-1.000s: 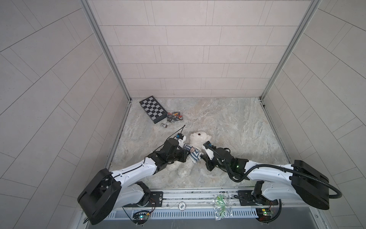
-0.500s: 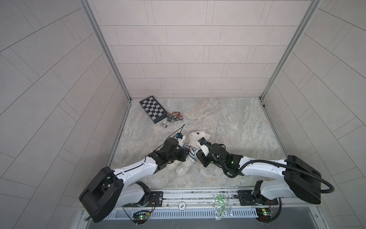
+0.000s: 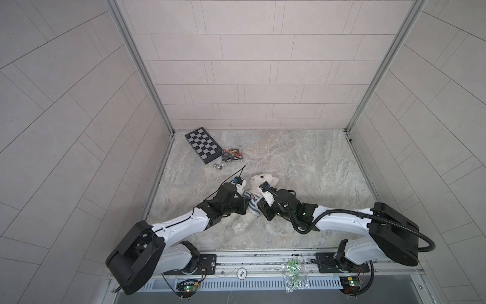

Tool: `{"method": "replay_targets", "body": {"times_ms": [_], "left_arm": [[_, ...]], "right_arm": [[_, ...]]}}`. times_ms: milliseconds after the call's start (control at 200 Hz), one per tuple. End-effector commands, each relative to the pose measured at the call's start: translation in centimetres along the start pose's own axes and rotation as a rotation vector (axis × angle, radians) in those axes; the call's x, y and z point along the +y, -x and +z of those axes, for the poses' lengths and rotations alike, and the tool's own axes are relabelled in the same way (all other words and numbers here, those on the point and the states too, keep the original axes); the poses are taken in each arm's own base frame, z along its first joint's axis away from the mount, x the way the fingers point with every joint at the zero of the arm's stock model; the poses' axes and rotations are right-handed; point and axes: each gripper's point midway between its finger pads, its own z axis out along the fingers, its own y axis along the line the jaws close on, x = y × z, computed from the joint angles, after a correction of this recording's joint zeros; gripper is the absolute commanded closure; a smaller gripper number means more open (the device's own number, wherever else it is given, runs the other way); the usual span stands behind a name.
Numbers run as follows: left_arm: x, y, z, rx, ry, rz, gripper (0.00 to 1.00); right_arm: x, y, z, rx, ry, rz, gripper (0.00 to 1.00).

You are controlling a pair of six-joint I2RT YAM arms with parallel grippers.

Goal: Dress the teddy bear

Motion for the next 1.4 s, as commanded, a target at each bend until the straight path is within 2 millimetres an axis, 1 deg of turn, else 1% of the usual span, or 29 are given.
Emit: {"method": "replay_targets", "body": {"times_ms": [0,70,220,290,335,345,360,461,571,661,736,826,866,931,991,1071,1136,1221,1276,1317,1392], "left_arm": [[0.5,-1.6,0.2,0.054,0.002,0.003,1.0],[0.4,-1.6,0.2,0.052,0.001,0.005,1.0],[0.4,-1.2,0.0,0.039,0.005,0.002,1.0],[0.7,-1.3,0.0,0.036,0.014,-0.005,1.0],[1.3,-1.4,0.0,0.037,0.031,-0.013,1.0],[1.4,-1.5,0.0,0.038,0.035,-0.016,1.0],[1.7,-1.5,0.0,0.037,0.041,-0.022,1.0],[3.2,-1.9,-0.1,0.034,0.066,-0.065,1.0],[4.5,-2.5,0.2,0.051,0.114,-0.064,1.0],[5.7,-2.7,0.1,0.058,0.163,-0.066,1.0],[5.7,-2.4,0.0,0.049,0.166,-0.062,1.0],[5.3,-1.1,-0.9,0.013,0.18,-0.051,1.0],[4.9,-0.4,-1.5,-0.008,0.177,-0.047,1.0],[3.6,0.8,-2.5,-0.052,0.143,-0.04,0.86],[2.2,1.7,-3.6,-0.081,0.107,-0.032,0.75],[0.0,2.1,-4.9,-0.099,0.056,-0.01,0.63],[-2.2,2.0,-5.8,-0.105,0.012,0.012,0.57],[-4.9,1.3,-6.3,-0.1,-0.065,0.014,0.56],[-6.1,0.8,-6.4,-0.094,-0.102,0.01,0.57],[-6.6,0.3,-6.4,-0.085,-0.112,0.0,0.57],[-6.8,-0.3,-6.3,-0.076,-0.12,-0.023,0.57]], "right_arm": [[1.4,1.8,0.2,-0.05,0.054,-0.008,0.72],[1.4,1.9,0.3,-0.049,0.052,-0.015,0.78],[0.9,1.7,-0.1,-0.041,0.024,-0.029,1.0],[0.6,1.8,-0.8,-0.052,0.008,-0.033,1.0],[0.4,2.5,-1.4,-0.072,-0.006,-0.032,1.0],[0.1,1.6,-1.5,-0.056,-0.016,-0.033,1.0],[-0.1,1.4,-1.8,-0.055,-0.023,-0.034,1.0],[-0.8,1.1,-3.4,-0.067,-0.05,-0.037,1.0],[-1.4,0.6,-5.2,-0.075,-0.071,-0.046,1.0],[-1.4,0.6,-6.1,-0.099,-0.064,-0.039,1.0],[-1.0,1.0,-6.5,-0.132,-0.041,-0.025,1.0],[-0.7,1.5,-6.5,-0.162,-0.019,-0.008,1.0],[-0.6,1.6,-6.4,-0.162,-0.018,-0.004,1.0],[-0.5,1.7,-6.1,-0.158,-0.014,-0.002,1.0],[-0.6,1.7,-6.0,-0.165,-0.016,0.007,1.0],[-0.6,2.0,-6.1,-0.172,-0.021,0.012,1.0],[-0.6,2.1,-6.1,-0.171,-0.025,0.013,1.0],[-0.7,2.3,-6.2,-0.176,-0.03,0.016,1.0],[-0.8,2.3,-6.2,-0.174,-0.035,0.018,1.0],[-0.8,2.3,-6.2,-0.174,-0.037,0.02,1.0],[-0.7,2.4,-6.2,-0.177,-0.034,0.023,1.0]]}}
